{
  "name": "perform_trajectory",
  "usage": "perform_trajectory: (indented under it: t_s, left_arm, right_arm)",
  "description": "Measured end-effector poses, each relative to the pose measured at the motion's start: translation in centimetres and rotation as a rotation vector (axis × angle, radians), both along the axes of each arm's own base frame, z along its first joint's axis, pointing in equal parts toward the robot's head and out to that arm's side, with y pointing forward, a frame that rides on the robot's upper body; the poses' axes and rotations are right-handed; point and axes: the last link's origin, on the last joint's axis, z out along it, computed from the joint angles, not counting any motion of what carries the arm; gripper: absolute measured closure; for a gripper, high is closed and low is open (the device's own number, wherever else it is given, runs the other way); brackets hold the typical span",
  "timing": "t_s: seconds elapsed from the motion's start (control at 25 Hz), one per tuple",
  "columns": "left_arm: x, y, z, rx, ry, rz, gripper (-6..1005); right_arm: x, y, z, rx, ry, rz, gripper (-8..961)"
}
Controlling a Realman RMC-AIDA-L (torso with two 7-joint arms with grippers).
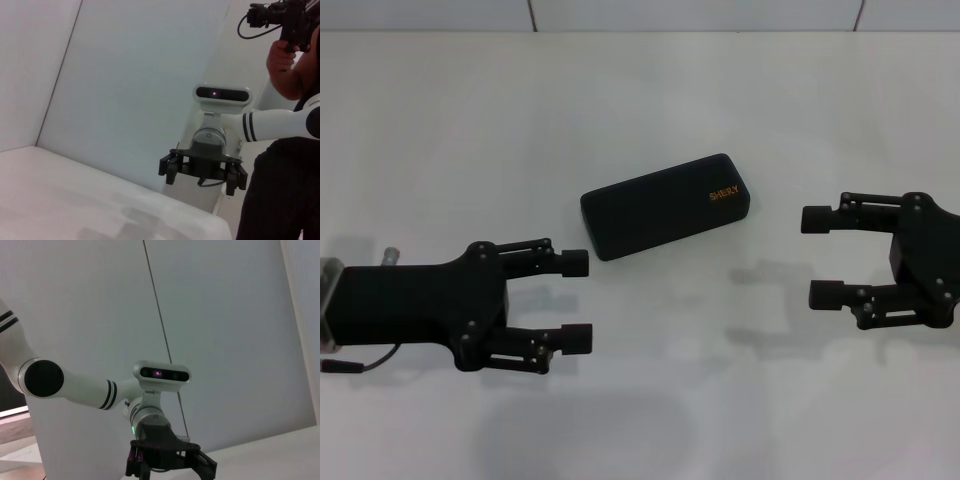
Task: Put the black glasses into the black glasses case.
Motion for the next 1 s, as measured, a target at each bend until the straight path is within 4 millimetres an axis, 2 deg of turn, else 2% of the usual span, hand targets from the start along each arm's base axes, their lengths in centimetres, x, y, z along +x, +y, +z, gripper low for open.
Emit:
perform_trajectory:
  t_s: [0.68,1.0]
  left_arm:
    - [0.19,0.22,0.16,0.016,-0.015,0.0,131]
    - [0.43,0.5,0.07,0.028,-0.017,-0.01,134]
  right_arm:
    - [0.16,0.02,-0.11,0.014,0.002,-0.005,169]
    - [0.31,0.62,-0.06,0.049,-0.003,-0.03,169]
